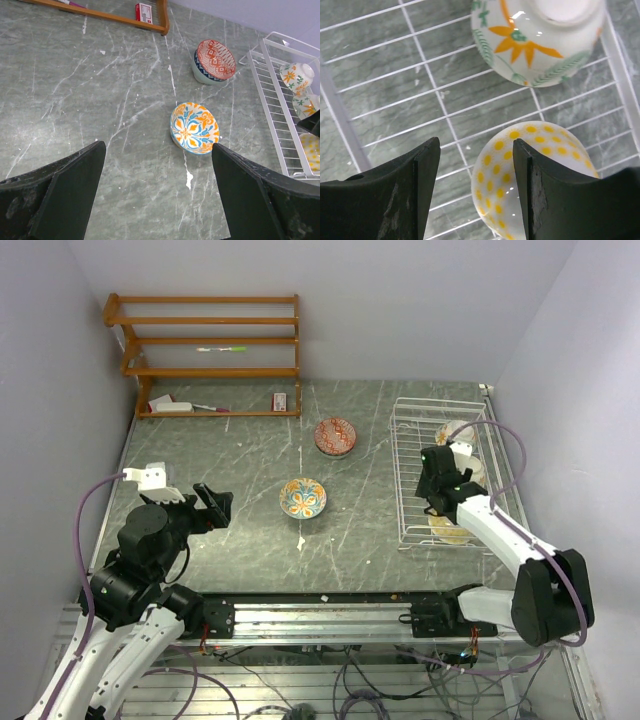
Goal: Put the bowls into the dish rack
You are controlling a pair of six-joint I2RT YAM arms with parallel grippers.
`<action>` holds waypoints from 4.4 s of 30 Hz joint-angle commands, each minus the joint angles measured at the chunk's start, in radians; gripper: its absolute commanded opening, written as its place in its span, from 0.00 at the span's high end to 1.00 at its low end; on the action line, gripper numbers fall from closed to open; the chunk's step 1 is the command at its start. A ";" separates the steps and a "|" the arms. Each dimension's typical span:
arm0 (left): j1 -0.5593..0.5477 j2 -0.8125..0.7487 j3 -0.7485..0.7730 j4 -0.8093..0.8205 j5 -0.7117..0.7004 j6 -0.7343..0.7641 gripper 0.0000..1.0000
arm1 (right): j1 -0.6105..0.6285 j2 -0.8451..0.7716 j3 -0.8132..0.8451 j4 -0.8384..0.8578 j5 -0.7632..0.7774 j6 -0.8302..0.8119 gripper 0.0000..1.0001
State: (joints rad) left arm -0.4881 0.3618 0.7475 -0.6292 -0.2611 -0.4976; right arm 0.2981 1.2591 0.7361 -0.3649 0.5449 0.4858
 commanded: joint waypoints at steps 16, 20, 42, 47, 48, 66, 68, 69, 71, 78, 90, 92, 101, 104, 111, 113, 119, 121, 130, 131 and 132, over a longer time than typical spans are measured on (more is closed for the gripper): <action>-0.007 -0.001 0.021 0.009 -0.010 0.001 0.02 | -0.024 -0.178 -0.014 -0.028 -0.278 -0.013 0.40; -0.007 0.004 0.023 0.008 -0.011 0.000 0.02 | -0.025 -0.152 -0.034 -0.046 -0.369 -0.013 0.40; -0.007 -0.009 0.020 0.014 0.002 0.005 0.02 | -0.025 -0.011 0.090 -0.416 0.138 0.285 0.38; -0.009 -0.005 0.021 0.013 0.009 0.006 0.02 | -0.025 0.056 0.101 -0.430 0.186 0.329 0.39; -0.009 -0.007 0.021 0.014 0.008 0.005 0.02 | -0.026 0.053 0.095 -0.421 0.191 0.334 0.39; -0.009 -0.005 0.022 0.007 -0.017 -0.001 0.02 | 0.007 -0.257 0.102 -0.020 -0.390 -0.007 0.35; -0.009 0.001 0.024 0.005 -0.019 -0.003 0.02 | 0.055 -0.251 0.126 0.026 -0.427 -0.009 0.35; -0.009 0.002 0.024 0.004 -0.022 -0.003 0.02 | 0.093 -0.244 0.136 0.047 -0.431 -0.012 0.35; -0.009 0.004 0.025 0.001 -0.028 -0.005 0.02 | 0.178 -0.218 0.160 0.078 -0.415 -0.024 0.35; -0.008 0.000 0.027 -0.010 -0.058 -0.016 0.02 | 0.512 -0.021 0.237 0.207 -0.468 -0.141 0.35; -0.009 -0.008 0.027 -0.014 -0.073 -0.020 0.02 | 0.683 0.292 0.363 0.245 -0.537 -0.321 0.37; -0.009 -0.001 0.028 -0.014 -0.069 -0.018 0.02 | 0.715 0.350 0.385 0.226 -0.486 -0.342 0.37; -0.009 0.001 0.027 -0.012 -0.064 -0.015 0.02 | 0.779 0.531 0.458 0.179 -0.339 -0.384 0.37; -0.009 0.002 0.027 -0.012 -0.061 -0.015 0.02 | 0.779 0.557 0.469 0.178 -0.319 -0.388 0.37; -0.009 -0.003 0.027 -0.009 -0.059 -0.014 0.02 | 0.779 0.609 0.479 0.173 -0.290 -0.381 0.60; -0.009 -0.005 0.027 -0.010 -0.059 -0.014 0.02 | 0.779 0.606 0.476 0.177 -0.289 -0.377 0.71; -0.009 -0.009 0.027 -0.010 -0.058 -0.015 0.02 | 0.779 0.595 0.464 0.193 -0.308 -0.366 0.76; -0.009 -0.011 0.027 -0.010 -0.059 -0.016 0.02 | 0.777 0.597 0.464 0.193 -0.301 -0.356 0.81; -0.010 -0.011 0.027 -0.010 -0.057 -0.015 0.02 | 0.768 0.387 0.378 0.317 -0.422 -0.284 0.91; -0.010 -0.010 0.027 -0.009 -0.057 -0.015 0.02 | 0.759 0.353 0.364 0.339 -0.449 -0.273 0.92; -0.009 -0.012 0.027 -0.010 -0.057 -0.015 0.02 | 0.749 0.316 0.351 0.357 -0.476 -0.261 0.93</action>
State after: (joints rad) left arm -0.4892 0.3573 0.7475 -0.6422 -0.3149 -0.5102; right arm 1.0687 1.7287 1.1240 -0.1417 0.1844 0.1589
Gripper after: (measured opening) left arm 0.983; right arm 0.094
